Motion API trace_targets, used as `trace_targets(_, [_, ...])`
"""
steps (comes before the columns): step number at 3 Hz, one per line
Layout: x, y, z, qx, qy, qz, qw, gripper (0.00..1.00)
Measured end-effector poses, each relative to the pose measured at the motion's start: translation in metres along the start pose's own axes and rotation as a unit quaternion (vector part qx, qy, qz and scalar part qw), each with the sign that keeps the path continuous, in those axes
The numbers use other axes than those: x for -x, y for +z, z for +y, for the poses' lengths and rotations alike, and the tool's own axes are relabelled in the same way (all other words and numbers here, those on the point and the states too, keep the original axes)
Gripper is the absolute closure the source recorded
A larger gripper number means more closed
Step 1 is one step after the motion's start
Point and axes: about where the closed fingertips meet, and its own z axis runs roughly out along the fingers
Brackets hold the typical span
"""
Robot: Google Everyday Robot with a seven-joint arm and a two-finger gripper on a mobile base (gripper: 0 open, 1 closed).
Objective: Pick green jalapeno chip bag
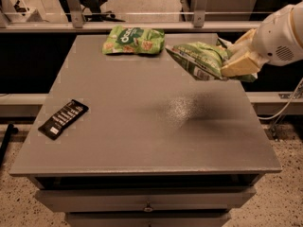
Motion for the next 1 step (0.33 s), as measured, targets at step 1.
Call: trace_targets(1, [0.0073, -0.0024, 0.0014, -0.001, 0.003, -0.011, 0.9999, 1.0])
